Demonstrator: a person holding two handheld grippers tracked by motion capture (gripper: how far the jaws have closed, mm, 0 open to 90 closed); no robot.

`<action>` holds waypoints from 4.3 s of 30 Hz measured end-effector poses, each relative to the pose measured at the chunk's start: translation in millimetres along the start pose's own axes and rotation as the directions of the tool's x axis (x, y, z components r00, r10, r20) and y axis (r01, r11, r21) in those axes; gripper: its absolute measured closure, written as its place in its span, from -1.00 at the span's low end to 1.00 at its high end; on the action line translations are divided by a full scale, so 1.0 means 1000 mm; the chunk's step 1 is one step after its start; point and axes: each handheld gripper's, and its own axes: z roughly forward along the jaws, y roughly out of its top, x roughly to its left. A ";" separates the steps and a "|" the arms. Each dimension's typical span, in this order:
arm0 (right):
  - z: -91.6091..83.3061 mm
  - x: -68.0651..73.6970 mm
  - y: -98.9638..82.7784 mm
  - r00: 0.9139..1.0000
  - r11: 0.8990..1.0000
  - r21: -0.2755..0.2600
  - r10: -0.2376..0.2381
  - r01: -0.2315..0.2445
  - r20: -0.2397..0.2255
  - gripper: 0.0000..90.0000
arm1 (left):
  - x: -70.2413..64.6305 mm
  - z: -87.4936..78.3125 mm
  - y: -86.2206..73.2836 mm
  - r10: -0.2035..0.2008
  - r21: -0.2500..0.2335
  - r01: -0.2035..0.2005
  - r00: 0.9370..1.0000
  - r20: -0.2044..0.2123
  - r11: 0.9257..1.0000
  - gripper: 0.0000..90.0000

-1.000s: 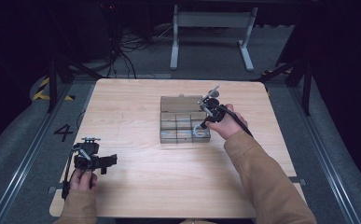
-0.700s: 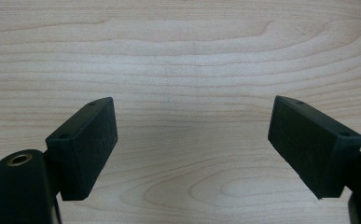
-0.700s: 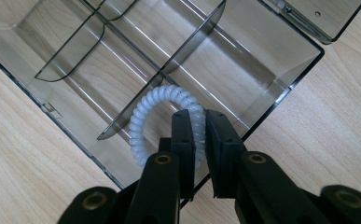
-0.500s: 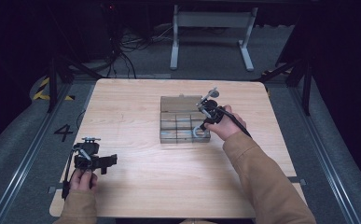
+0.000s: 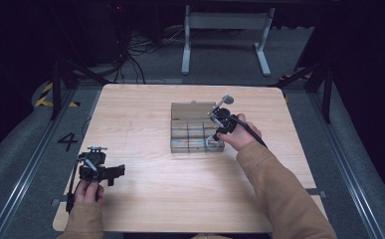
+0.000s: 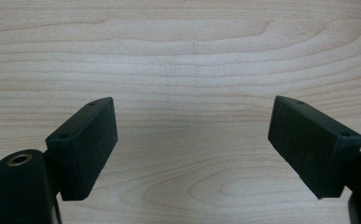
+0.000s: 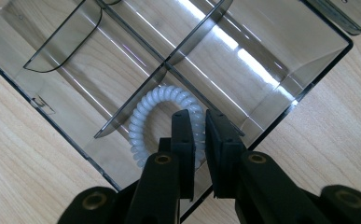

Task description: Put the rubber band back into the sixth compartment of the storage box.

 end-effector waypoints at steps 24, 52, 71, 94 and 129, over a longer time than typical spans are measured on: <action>0.000 0.002 0.001 1.000 1.000 -0.019 -0.009 0.009 -0.003 0.60 | 0.000 0.000 0.000 -0.005 0.001 0.005 1.000 0.002 1.000 -0.64; -0.066 -0.004 -0.036 0.999 0.983 -0.182 0.009 -0.016 -0.040 0.53 | -0.002 0.001 0.002 0.000 -0.002 0.000 1.000 0.004 1.000 -0.64; -0.099 -0.013 -0.089 0.998 0.970 -0.237 0.049 -0.056 -0.033 0.44 | -0.004 0.002 0.005 0.005 -0.002 -0.005 1.000 0.011 1.000 -0.64; -0.102 -0.019 -0.157 0.995 0.961 -0.258 0.088 -0.100 -0.056 0.24 | -0.002 0.001 0.004 0.001 -0.003 -0.001 1.000 0.001 1.000 -0.64; -0.034 0.002 -0.221 0.998 0.954 -0.294 0.051 -0.061 -0.041 0.13 | -0.003 0.002 0.005 0.000 -0.004 0.000 1.000 0.003 1.000 -0.64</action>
